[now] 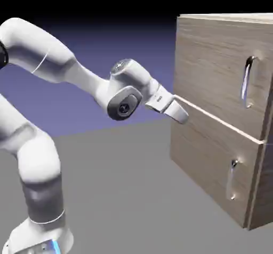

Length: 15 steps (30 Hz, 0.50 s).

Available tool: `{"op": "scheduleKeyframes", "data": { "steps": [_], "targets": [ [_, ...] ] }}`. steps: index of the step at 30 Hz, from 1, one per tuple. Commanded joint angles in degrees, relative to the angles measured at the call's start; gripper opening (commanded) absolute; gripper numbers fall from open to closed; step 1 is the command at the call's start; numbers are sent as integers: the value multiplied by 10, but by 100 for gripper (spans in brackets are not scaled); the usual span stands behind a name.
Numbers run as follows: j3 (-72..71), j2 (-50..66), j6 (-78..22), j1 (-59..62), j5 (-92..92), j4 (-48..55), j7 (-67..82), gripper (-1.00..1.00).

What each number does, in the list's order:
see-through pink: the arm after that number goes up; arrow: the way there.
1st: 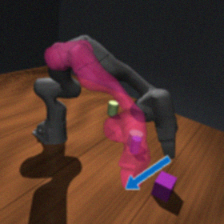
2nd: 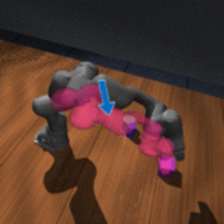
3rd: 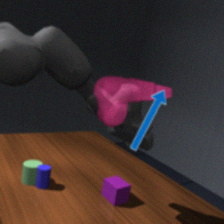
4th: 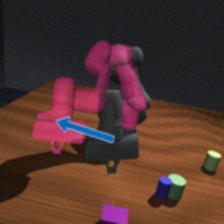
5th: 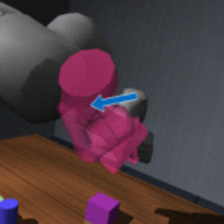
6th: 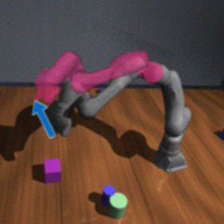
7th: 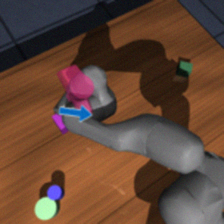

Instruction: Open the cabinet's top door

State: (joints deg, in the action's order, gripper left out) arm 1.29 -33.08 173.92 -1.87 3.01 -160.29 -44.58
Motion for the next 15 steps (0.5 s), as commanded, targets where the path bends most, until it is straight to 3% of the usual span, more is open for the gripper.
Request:
{"op": "scheduleKeyframes", "data": {
  "steps": [1,15],
  "targets": [
    [11,-4,-1,-10,25,6,-18,0],
    [161,-53,-11,-147,374,88,-264,0]
  ]
}}
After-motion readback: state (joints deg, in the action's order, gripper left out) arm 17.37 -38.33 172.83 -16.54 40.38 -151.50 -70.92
